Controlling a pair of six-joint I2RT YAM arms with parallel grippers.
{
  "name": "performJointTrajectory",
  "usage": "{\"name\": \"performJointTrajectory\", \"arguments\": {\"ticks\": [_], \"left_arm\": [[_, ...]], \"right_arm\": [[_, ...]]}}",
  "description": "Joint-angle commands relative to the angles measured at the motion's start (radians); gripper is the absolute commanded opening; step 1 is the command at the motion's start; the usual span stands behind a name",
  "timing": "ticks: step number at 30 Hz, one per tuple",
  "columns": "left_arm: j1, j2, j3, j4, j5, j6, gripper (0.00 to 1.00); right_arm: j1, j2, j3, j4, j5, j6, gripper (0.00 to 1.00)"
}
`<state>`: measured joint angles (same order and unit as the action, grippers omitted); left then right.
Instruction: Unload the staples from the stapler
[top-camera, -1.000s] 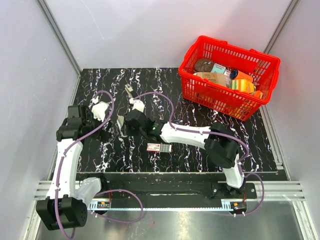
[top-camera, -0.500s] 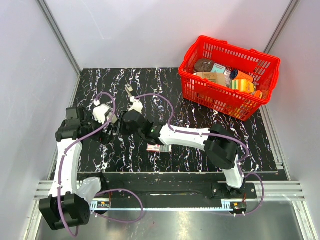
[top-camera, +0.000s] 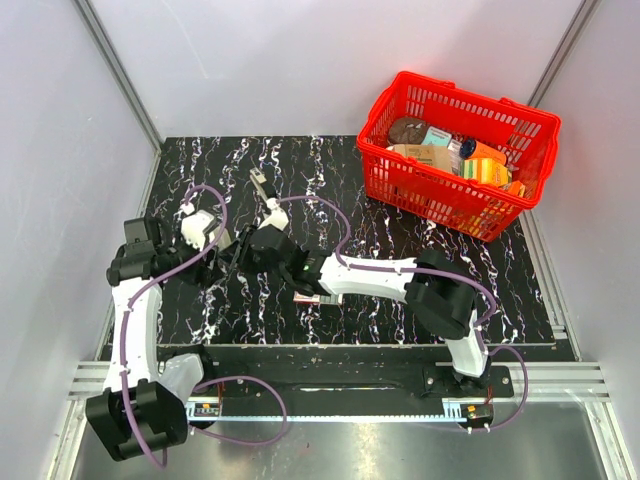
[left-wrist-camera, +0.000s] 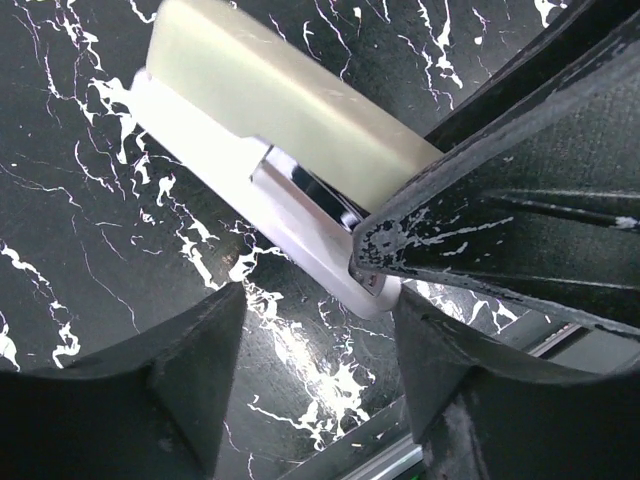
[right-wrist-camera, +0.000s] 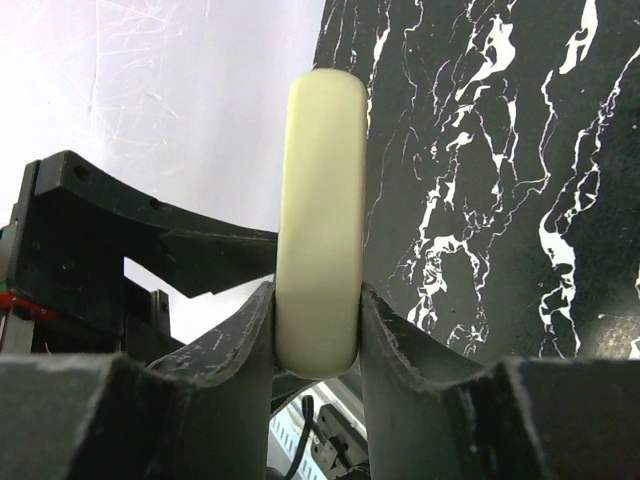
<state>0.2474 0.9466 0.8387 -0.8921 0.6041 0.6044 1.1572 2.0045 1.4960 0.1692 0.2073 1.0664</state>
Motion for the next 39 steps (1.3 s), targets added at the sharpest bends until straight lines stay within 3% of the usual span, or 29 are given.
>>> {"name": "performJointTrajectory", "arguments": {"ticks": [1,17,26,39], "left_arm": [[0.035,0.006,0.005,0.03,0.069,0.038,0.6],[0.121,0.026,0.019,-0.031,0.051,0.152,0.01],[0.164,0.004,-0.004,-0.024,-0.015,0.231,0.0],[0.168,-0.054,-0.058,0.139,-0.147,0.196,0.0]], "right_arm": [[0.016,-0.036,-0.034,0.111,-0.045,0.069,0.02],[0.025,-0.027,-0.085,0.101,-0.149,0.032,0.0],[0.021,-0.015,-0.095,0.066,-0.229,-0.031,0.0],[-0.036,-0.059,-0.157,0.003,-0.323,-0.146,0.0]]}}
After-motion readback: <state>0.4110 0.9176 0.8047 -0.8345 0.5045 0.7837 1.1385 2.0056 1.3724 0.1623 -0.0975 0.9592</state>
